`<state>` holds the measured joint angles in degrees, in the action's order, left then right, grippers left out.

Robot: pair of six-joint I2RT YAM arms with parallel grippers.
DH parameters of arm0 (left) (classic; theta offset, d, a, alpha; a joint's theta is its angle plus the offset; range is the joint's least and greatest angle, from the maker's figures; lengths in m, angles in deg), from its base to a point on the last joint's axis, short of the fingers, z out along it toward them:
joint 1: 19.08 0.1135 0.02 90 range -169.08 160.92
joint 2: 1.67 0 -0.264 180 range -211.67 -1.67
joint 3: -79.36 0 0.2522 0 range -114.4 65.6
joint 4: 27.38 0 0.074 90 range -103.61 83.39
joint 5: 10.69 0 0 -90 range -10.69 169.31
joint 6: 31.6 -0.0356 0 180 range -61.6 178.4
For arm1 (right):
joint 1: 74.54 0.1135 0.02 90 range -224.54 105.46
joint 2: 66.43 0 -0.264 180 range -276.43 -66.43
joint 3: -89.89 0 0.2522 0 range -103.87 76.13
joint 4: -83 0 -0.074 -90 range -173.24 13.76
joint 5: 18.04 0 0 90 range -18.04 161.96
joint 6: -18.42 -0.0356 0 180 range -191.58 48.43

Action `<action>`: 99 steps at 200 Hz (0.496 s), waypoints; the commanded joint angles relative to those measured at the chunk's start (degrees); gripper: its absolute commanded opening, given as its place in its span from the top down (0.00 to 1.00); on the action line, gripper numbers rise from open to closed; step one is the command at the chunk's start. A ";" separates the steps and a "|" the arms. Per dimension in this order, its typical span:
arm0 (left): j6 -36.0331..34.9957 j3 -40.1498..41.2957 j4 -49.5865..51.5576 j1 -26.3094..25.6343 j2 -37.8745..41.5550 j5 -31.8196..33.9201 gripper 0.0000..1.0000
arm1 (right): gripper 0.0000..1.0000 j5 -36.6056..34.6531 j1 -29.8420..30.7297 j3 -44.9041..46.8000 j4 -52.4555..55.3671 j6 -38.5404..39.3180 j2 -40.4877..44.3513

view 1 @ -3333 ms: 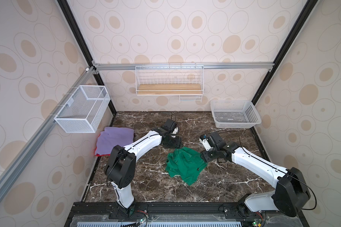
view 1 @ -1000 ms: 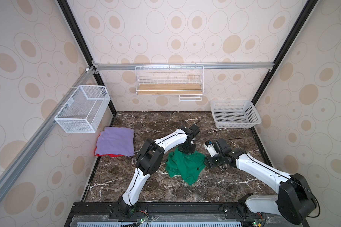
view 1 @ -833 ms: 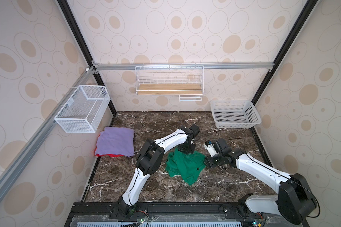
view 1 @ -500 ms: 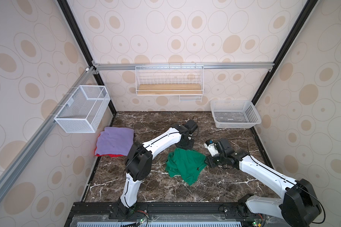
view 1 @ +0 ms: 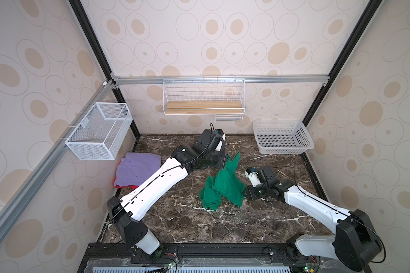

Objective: Fold and stack t-shirts
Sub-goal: Flatten out the T-shirt at the center of the board.

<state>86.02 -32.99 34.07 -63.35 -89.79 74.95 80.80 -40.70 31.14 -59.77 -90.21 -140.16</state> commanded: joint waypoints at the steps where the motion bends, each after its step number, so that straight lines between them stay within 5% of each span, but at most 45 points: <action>1: -0.78 0.54 0.02 -0.47 4.01 1.76 1.00 | 0.43 2.05 -0.27 -2.12 -3.17 -1.05 -1.65; 74: -2.30 0.32 0.75 -0.45 8.68 4.36 1.00 | 0.41 21.68 -0.02 -3.69 -17.34 -3.10 -12.28; 99: -2.12 -0.23 1.01 -0.46 6.32 3.63 1.00 | 0.46 22.09 0.05 -4.24 -16.65 -4.00 -13.69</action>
<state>85.08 -31.70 35.09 -63.35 -81.83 78.42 98.40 -40.70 28.17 -74.74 -92.66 -153.47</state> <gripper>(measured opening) 0.042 0.554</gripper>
